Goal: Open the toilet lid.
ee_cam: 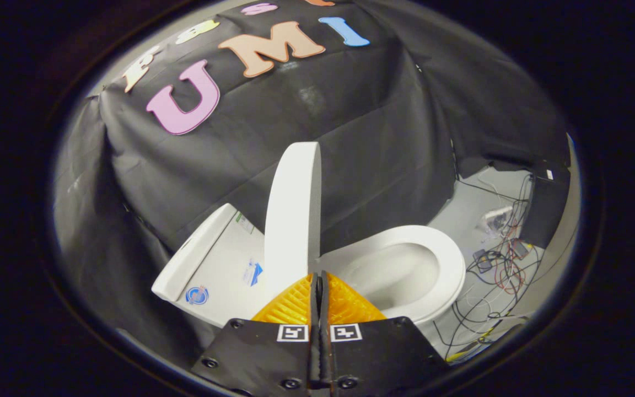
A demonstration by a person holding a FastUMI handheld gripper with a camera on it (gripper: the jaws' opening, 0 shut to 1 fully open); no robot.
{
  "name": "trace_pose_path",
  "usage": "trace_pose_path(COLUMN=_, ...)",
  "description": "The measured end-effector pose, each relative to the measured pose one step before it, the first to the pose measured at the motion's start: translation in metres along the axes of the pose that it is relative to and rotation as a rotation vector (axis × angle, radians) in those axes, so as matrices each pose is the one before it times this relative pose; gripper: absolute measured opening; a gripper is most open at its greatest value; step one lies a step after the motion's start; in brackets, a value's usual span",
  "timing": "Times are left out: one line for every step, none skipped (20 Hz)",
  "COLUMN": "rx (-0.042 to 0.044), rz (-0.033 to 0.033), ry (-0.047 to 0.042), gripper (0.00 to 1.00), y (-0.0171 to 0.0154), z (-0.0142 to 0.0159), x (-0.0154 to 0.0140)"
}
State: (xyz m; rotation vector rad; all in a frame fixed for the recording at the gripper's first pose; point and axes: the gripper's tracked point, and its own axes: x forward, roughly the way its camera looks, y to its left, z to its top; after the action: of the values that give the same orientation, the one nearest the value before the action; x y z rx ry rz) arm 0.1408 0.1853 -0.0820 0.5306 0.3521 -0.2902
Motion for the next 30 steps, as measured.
trace_pose_path(rx=-0.01258, rz=0.00317, ry=0.00094, gripper=0.00, y=0.00470, z=0.00069, x=0.00058)
trace_pose_path(rx=-0.00525, rz=0.00410, ry=-0.00054, gripper=0.00, y=0.00532, z=0.00046, x=0.00100)
trace_pose_path(rx=-0.00637, rz=0.00460, ry=-0.00005, gripper=0.00, y=0.00556, z=0.00137, x=0.00037)
trace_pose_path(rx=-0.00573, rz=-0.00054, ry=-0.00105, gripper=0.00, y=0.00422, z=-0.00028, x=0.00090)
trace_pose_path(rx=-0.00396, rz=-0.00149, ry=0.00141, gripper=0.00, y=0.00411, z=0.00020, x=0.00013)
trace_pose_path(rx=-0.00539, rz=0.00262, ry=-0.00215, gripper=0.01, y=0.00510, z=0.00078, x=0.00058)
trace_pose_path(rx=-0.00998, rz=0.00339, ry=-0.00203, gripper=0.01, y=0.00491, z=-0.00037, x=0.00005)
trace_pose_path(rx=-0.00961, rz=0.00178, ry=0.00340, gripper=0.00, y=0.00543, z=-0.00063, x=0.00023)
trace_pose_path(rx=-0.00678, rz=0.00126, ry=0.00280, gripper=0.01, y=0.00579, z=-0.00006, x=0.00038)
trace_pose_path(rx=-0.00680, rz=-0.00117, ry=0.00048, gripper=0.00, y=0.00441, z=0.00034, x=0.00094)
trace_pose_path(rx=-0.00468, rz=0.00297, ry=-0.00073, gripper=0.00, y=0.00561, z=0.00060, x=0.00091)
trace_pose_path(rx=-0.00722, rz=0.00606, ry=0.00088, gripper=0.00, y=0.00638, z=-0.00009, x=0.00074)
trace_pose_path(rx=-0.01209, rz=0.00746, ry=-0.00010, gripper=0.00, y=0.00774, z=0.00054, x=0.00108)
trace_pose_path(rx=-0.01299, rz=0.00451, ry=0.00138, gripper=0.01, y=0.00732, z=-0.00129, x=0.00096)
trace_pose_path(rx=-0.01337, rz=0.00265, ry=-0.00029, gripper=0.00, y=0.00661, z=0.00045, x=0.00115)
trace_pose_path(rx=-0.01105, rz=0.00140, ry=-0.00269, gripper=0.00, y=0.00526, z=0.00045, x=0.00077)
trace_pose_path(rx=-0.00810, rz=0.00228, ry=0.00026, gripper=0.00, y=0.00744, z=-0.00031, x=0.00116)
trace_pose_path(rx=-0.01006, rz=0.00477, ry=0.00019, gripper=0.00, y=0.00707, z=-0.00062, x=0.00093)
trace_pose_path(rx=-0.01099, rz=0.00774, ry=0.00258, gripper=0.00, y=0.00705, z=-0.00236, x=0.00169)
trace_pose_path(rx=-0.00738, rz=0.00557, ry=-0.00380, gripper=0.01, y=0.00583, z=0.00034, x=0.00006)
trace_pose_path(rx=-0.00849, rz=0.00589, ry=-0.00205, gripper=0.01, y=0.00603, z=-0.00095, x=0.00235)
trace_pose_path(rx=-0.00406, rz=-0.00065, ry=-0.00431, gripper=0.00, y=0.00420, z=-0.00106, x=0.00115)
trace_pose_path(rx=-0.00690, rz=0.00480, ry=-0.00310, gripper=0.00, y=0.00413, z=-0.00099, x=0.00144)
trace_pose_path(rx=-0.00420, rz=0.00240, ry=-0.00719, gripper=0.01, y=0.00333, z=0.00129, x=0.00130)
trace_pose_path(rx=-0.00138, rz=0.00206, ry=-0.00786, gripper=0.01, y=0.00200, z=0.00017, x=0.00276)
trace_pose_path(rx=0.00775, rz=0.00108, ry=-0.00596, gripper=0.01, y=0.00053, z=0.00034, x=0.00199)
trace_pose_path(rx=0.01094, rz=0.00281, ry=-0.00310, gripper=0.01, y=0.00126, z=0.00033, x=0.00078)
trace_pose_path(rx=0.00804, rz=0.00550, ry=0.00159, gripper=0.00, y=0.00334, z=-0.00108, x=0.00139)
trace_pose_path(rx=-0.00446, rz=-0.00392, ry=0.00027, gripper=0.01, y=0.00429, z=-0.00081, x=-0.00099)
trace_pose_path(rx=-0.01447, rz=-0.00535, ry=-0.00731, gripper=0.01, y=0.00106, z=0.00173, x=0.00226)
